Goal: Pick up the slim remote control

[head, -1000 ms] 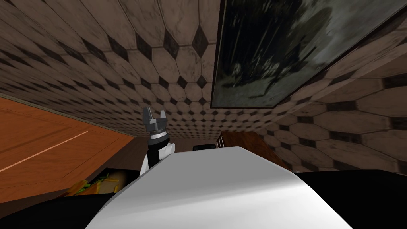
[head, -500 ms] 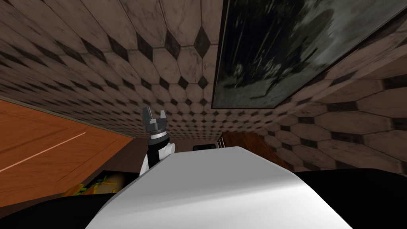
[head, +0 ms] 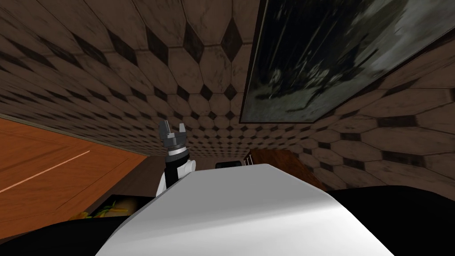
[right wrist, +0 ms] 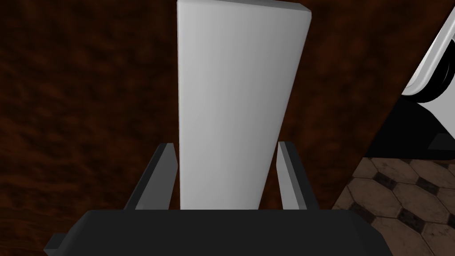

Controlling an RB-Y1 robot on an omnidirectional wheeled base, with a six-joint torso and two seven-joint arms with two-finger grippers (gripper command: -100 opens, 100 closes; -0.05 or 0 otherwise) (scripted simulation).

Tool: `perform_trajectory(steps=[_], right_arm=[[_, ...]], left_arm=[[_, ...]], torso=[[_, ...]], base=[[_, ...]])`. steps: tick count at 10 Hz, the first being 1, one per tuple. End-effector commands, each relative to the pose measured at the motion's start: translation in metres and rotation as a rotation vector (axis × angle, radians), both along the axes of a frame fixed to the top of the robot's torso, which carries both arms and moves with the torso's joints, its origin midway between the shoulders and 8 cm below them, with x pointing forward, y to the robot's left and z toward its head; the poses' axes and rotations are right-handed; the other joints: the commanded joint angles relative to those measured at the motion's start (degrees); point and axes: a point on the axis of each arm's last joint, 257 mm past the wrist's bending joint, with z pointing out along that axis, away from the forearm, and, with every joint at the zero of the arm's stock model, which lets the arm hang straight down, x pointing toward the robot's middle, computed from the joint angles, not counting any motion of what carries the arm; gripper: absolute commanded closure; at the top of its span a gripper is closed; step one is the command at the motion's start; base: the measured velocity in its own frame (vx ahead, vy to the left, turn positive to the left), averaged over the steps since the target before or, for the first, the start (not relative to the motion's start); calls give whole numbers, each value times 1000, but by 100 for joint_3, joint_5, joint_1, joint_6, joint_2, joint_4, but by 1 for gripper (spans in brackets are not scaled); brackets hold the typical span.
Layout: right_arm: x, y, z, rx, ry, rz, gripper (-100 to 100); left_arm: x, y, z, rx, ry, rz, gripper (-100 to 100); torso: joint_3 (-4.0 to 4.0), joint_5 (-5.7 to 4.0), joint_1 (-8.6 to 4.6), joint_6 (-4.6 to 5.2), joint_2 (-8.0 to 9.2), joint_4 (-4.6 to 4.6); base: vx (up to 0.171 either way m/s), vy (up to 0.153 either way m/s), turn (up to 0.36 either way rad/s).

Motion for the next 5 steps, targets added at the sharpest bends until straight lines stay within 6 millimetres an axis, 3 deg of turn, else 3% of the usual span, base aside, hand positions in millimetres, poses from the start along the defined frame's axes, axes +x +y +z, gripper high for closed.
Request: perform_trajectory(steps=[1,5], right_arm=[[-11,-8,2,3,1,3,100],[-31,-25,8,3,7,8,100]], left_arm=[[0,0,0,0,0,0,0],[0,0,0,0,0,0,0]], torso=[[0,0,0,0,0,0],[-5,7,16,3,-8,-3]], base=[[51,43,-13],[59,54,-19]])
